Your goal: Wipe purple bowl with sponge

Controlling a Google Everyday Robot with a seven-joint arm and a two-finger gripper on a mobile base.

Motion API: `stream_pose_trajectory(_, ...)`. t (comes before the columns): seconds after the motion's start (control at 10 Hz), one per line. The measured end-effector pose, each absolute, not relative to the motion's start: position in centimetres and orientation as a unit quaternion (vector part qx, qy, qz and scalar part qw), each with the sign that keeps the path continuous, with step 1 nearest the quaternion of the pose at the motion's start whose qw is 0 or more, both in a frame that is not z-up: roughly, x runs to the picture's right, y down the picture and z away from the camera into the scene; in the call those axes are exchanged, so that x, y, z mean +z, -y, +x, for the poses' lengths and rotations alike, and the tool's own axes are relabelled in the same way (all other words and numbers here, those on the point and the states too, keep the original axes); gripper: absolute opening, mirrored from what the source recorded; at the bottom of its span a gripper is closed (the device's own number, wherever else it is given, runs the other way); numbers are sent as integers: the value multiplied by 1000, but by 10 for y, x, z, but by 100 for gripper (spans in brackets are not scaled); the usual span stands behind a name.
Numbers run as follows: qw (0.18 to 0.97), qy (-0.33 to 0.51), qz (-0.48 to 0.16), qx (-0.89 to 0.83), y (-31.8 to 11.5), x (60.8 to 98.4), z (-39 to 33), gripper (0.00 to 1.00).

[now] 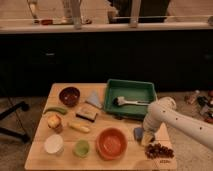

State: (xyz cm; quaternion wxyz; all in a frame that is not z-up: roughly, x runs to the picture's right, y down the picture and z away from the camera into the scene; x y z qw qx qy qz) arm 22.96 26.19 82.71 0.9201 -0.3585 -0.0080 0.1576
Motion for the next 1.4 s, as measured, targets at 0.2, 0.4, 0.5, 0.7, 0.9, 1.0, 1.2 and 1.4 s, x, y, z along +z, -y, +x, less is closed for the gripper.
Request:
stream_pose_trajectory(0.2, 919, 8, -361, 159, -263, 829, 232, 80)
stream_pose_trajectory(0.4, 919, 13, -362, 152, -264, 829, 234, 80)
stream_pose_trajectory(0.5, 920, 17, -362, 149, -264, 830, 234, 80)
stream_pose_trajectory(0.7, 922, 27, -360, 142, -265, 830, 236, 80)
stream_pose_trajectory(0.9, 923, 39, -360, 130, -265, 830, 235, 80)
stream_pose_trajectory(1.0, 924, 45, -360, 125, -264, 830, 234, 80)
stream_pose_trajectory(1.2, 924, 53, -362, 115, -265, 830, 233, 80)
stream_pose_trajectory(1.4, 923, 59, -365, 106, -265, 830, 232, 80)
